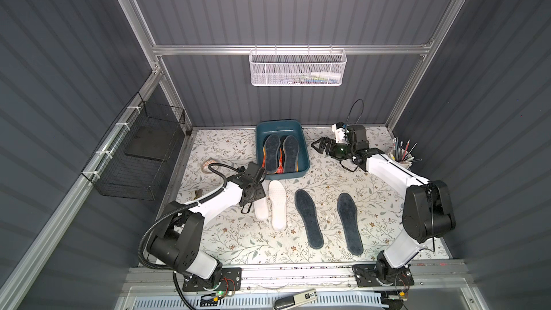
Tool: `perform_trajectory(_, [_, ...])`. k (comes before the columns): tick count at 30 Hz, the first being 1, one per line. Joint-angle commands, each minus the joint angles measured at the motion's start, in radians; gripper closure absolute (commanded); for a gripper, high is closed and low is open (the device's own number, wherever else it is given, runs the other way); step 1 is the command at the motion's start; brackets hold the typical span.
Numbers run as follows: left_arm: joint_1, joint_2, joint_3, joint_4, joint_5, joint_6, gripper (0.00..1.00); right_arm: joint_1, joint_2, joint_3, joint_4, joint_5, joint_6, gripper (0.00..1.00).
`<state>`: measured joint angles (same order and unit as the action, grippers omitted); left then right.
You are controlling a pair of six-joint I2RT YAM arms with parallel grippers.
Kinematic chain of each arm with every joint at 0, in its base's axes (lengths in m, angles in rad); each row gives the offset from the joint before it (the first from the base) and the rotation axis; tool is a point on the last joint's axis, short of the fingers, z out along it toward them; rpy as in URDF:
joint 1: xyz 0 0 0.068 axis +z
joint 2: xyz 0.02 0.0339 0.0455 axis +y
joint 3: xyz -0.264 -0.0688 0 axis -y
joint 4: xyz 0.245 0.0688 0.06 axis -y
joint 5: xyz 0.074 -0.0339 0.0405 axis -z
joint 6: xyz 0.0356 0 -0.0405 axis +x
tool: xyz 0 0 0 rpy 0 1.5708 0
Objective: Put the insoles into the storage box
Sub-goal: Pick up the insole from the center of the board.
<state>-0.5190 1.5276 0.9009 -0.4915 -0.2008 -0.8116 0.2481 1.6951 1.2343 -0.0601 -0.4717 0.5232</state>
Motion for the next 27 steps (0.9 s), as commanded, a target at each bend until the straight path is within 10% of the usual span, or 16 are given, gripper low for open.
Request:
perform_trajectory(1, [0.018, 0.020, -0.019, 0.030, 0.024, 0.019, 0.37, -0.004, -0.029, -0.015, -0.004, -0.002, 0.000, 0.01])
perform_trajectory(27, [0.062, 0.092, -0.058, 0.085, 0.070, -0.020, 0.79, -0.015, -0.017, -0.018, 0.013, -0.013, 0.008, 0.01])
